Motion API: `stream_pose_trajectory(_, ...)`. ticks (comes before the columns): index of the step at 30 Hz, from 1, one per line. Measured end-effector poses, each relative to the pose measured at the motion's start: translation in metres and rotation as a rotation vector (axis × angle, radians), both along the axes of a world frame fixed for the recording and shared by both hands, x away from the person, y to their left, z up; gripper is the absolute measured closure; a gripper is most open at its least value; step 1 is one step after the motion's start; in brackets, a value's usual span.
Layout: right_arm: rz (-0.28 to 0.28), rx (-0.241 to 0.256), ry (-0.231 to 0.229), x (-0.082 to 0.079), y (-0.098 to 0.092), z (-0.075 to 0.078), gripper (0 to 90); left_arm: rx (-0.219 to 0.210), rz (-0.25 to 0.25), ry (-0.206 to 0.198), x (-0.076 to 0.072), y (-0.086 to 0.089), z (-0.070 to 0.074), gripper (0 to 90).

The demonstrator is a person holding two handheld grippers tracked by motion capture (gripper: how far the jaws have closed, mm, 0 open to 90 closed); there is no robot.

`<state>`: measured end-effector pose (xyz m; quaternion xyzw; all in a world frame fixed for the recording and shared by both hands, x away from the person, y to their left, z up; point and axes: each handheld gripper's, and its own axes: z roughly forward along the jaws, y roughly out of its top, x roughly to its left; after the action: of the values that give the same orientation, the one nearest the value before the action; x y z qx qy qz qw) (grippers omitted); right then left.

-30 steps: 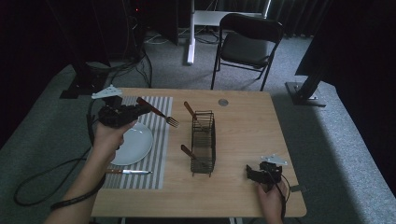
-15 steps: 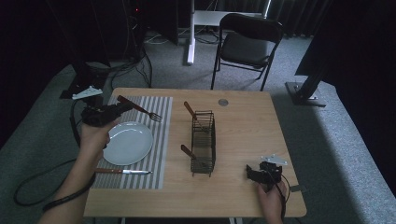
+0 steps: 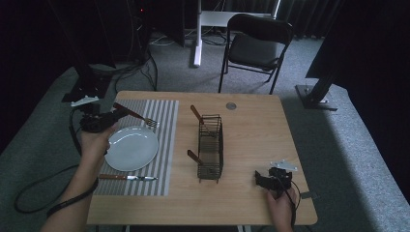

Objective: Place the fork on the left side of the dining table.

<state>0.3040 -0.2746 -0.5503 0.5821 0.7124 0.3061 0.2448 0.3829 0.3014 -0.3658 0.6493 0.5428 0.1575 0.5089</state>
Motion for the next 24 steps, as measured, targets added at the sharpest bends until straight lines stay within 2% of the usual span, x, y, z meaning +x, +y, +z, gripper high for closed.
stream_pose_trajectory(3, 0.0, 0.0, 0.0, 0.0, 0.0, 0.0, 12.6, -0.009, 0.028, 0.009, 0.005, 0.006, -0.008, 80.7)
stream_pose_trajectory(5, 0.0, 0.0, 0.0, 0.0, 0.0, 0.0, 12.7, -0.039, 0.045, 0.015, 0.008, 0.01, -0.015, 80.7)
stream_pose_trajectory(11, 0.0, 0.0, 0.0, 0.0, 0.0, 0.0, 12.6, -0.077, 0.085, 0.024, 0.015, 0.016, -0.03, 80.7)
stream_pose_trajectory(12, 0.0, 0.0, 0.0, 0.0, 0.0, 0.0, 12.7, -0.072, 0.082, 0.023, 0.016, 0.016, -0.031, 80.7)
stream_pose_trajectory(13, 0.0, 0.0, 0.0, 0.0, 0.0, 0.0, 12.7, -0.064, 0.1, 0.019, 0.018, 0.016, -0.033, 80.7)
stream_pose_trajectory(18, 0.0, 0.0, 0.0, 0.0, 0.0, 0.0, 12.6, -0.071, 0.104, 0.02, 0.025, 0.017, -0.04, 80.7)
stream_pose_trajectory(20, 0.0, 0.0, 0.0, 0.0, 0.0, 0.0, 12.7, -0.051, 0.116, 0.021, 0.027, 0.015, -0.044, 80.7)
stream_pose_trajectory(23, 0.0, 0.0, 0.0, 0.0, 0.0, 0.0, 12.7, -0.094, 0.118, 0.043, 0.031, 0.014, -0.055, 80.7)
stream_pose_trajectory(24, 0.0, 0.0, 0.0, 0.0, 0.0, 0.0, 12.7, -0.092, 0.121, 0.05, 0.032, 0.013, -0.058, 80.7)
